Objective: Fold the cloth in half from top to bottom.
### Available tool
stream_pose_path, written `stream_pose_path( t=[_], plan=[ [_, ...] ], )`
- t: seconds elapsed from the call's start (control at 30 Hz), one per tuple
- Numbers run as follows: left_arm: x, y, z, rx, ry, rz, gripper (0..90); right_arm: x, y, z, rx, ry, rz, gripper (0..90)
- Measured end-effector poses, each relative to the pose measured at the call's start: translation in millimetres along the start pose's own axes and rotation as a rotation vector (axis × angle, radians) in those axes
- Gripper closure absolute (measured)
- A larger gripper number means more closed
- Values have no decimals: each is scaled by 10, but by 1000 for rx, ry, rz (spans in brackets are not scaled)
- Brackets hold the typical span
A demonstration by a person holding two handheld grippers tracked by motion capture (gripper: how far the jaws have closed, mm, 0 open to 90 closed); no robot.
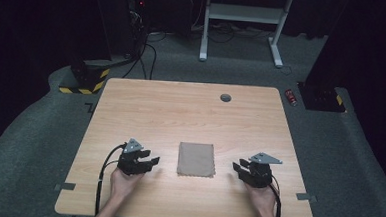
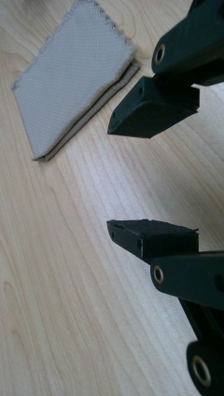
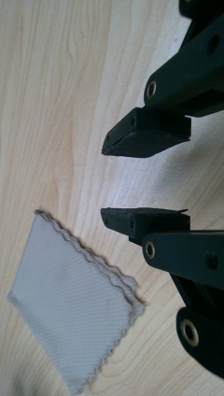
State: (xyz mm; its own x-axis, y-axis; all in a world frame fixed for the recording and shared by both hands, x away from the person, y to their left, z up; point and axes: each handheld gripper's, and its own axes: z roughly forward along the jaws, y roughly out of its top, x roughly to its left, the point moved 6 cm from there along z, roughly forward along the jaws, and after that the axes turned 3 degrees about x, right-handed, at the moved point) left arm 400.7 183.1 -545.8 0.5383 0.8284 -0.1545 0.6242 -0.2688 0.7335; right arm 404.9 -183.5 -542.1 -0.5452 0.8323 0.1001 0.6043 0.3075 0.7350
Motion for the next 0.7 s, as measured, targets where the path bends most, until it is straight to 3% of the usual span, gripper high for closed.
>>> stream_pose_path(
  t=[0.17, 0.47, 0.57, 0.7],
  plan=[
    [21, -101, 4, 17, 28, 4, 467, -8, -97, 23, 28, -23, -15, 628],
    [78, -234, 4, 25, 127, 37, 461, -56, -236, 31, 48, -78, -41, 612],
    [67, -250, 12, 17, 168, 70, 447, -46, -248, 30, 49, -97, -55, 554],
    [89, -249, 17, 20, 194, 51, 381, -34, -252, 35, 52, -101, -61, 482]
  ],
)
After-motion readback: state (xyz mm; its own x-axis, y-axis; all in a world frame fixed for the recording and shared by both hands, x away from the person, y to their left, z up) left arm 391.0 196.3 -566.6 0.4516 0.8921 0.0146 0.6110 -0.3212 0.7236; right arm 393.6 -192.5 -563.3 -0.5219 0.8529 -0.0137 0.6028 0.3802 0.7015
